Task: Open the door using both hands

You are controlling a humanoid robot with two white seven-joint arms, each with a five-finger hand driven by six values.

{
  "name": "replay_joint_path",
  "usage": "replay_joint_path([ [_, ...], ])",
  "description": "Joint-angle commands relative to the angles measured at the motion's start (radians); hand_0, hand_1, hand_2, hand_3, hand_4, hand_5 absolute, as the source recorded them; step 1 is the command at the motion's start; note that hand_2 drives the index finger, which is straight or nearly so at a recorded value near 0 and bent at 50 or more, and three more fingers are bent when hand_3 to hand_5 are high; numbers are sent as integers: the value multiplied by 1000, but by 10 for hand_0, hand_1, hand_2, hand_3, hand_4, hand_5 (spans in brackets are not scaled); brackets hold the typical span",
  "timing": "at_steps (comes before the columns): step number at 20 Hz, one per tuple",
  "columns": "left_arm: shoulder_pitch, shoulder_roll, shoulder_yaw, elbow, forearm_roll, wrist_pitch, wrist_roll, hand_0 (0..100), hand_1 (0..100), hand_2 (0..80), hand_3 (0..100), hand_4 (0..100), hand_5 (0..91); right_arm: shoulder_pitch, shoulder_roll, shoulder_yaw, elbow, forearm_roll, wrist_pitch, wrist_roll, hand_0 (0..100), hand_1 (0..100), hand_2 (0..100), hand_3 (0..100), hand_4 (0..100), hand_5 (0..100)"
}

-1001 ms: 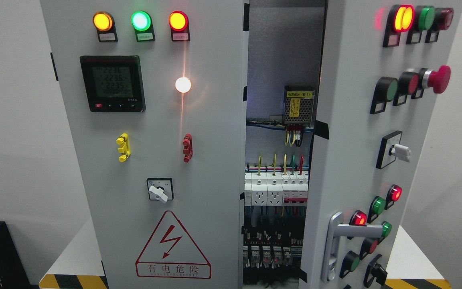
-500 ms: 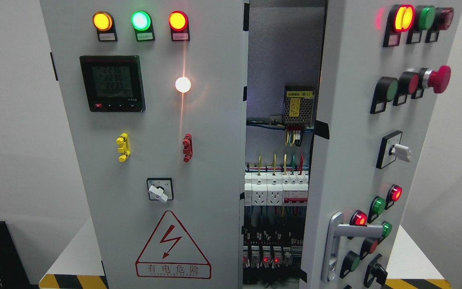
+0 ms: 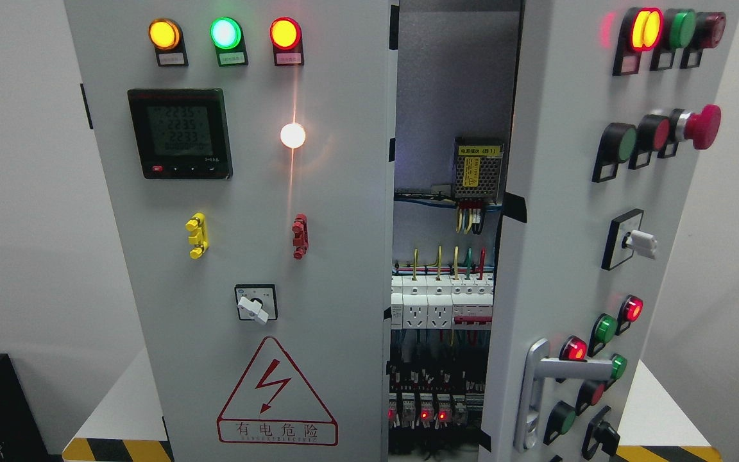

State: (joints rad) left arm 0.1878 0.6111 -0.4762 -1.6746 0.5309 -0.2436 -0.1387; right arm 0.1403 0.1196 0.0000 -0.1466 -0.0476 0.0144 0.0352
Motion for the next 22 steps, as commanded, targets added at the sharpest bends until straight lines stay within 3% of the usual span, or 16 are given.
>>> replay_joint_path([
  [1, -97, 249, -94, -301, 136, -5, 1, 0, 0, 0, 0, 0, 0, -1, 0, 5, 1, 0, -1, 0, 0, 0, 0, 0, 0, 0],
  [9, -301, 268, -176, -370, 188, -2, 1, 0, 0, 0, 0, 0, 0, -1, 0, 5, -1, 0, -1, 0, 0, 0, 0, 0, 0, 0],
  [13, -430, 277, -186, -378, 293, 1, 1, 0, 0, 0, 0, 0, 0, -1, 0, 5, 1, 0, -1, 0, 0, 0, 0, 0, 0, 0],
  [19, -583, 282, -223, -399, 320, 1, -7, 0, 0, 0, 0, 0, 0, -1, 0, 5, 1, 0, -1, 0, 0, 0, 0, 0, 0, 0],
  [22, -687, 271, -269, -399, 386, 6, -7, 0, 0, 0, 0, 0, 0, -1, 0, 5, 1, 0, -1, 0, 0, 0, 0, 0, 0, 0],
])
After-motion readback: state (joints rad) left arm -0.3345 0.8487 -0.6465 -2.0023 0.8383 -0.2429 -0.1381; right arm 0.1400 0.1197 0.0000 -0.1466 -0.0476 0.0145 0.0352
